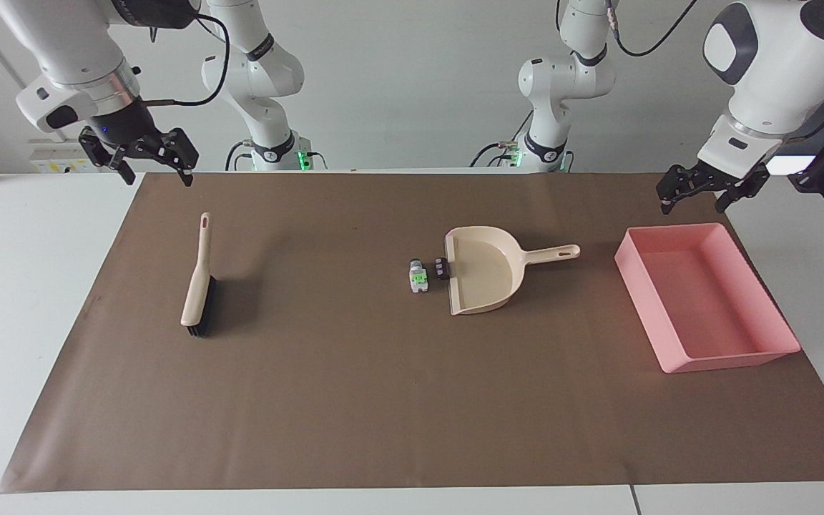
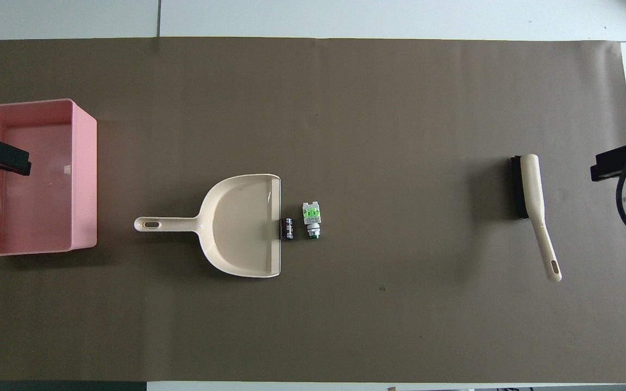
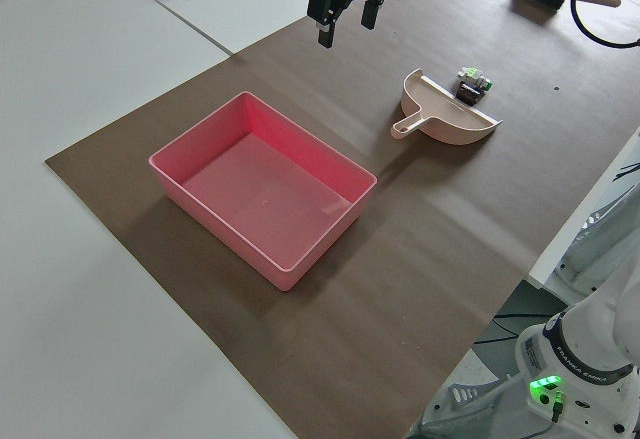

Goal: Clean e-waste and dump in bin
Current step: 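Reach the left gripper to the dustpan handle and grasp it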

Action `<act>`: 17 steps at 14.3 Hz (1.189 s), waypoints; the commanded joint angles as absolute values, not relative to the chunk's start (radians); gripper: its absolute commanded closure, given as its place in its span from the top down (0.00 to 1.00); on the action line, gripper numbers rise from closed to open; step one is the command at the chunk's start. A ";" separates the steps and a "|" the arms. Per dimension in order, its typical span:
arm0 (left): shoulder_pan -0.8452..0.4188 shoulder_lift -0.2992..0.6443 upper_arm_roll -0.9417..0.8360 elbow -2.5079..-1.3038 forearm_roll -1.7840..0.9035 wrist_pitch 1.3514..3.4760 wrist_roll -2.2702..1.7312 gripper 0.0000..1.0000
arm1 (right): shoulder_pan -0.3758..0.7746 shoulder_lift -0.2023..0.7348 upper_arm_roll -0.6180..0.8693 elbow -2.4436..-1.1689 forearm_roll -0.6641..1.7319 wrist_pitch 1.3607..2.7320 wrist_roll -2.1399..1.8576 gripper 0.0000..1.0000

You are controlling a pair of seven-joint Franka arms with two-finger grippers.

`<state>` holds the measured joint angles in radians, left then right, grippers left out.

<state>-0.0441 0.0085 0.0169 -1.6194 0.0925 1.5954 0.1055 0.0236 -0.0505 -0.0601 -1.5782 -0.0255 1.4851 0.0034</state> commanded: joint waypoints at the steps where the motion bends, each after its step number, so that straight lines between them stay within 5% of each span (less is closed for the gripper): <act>1: -0.043 0.002 0.009 -1.620 0.101 1.605 0.104 0.99 | 0.018 -0.055 -0.061 -1.580 -0.040 1.482 -0.001 1.00; 11: -0.040 -0.002 0.012 -1.628 0.054 1.626 0.109 0.98 | 0.009 -0.110 -0.071 -1.716 -0.038 1.572 -0.014 1.00; 14: -0.041 0.000 0.012 -1.623 0.054 1.629 0.100 0.99 | -0.017 -0.263 -0.074 -2.128 -0.037 1.913 -0.076 0.99; 17: -0.041 0.000 0.012 -1.621 0.054 1.629 0.100 0.99 | -0.075 -0.201 -0.074 -2.243 -0.029 2.008 -0.199 0.99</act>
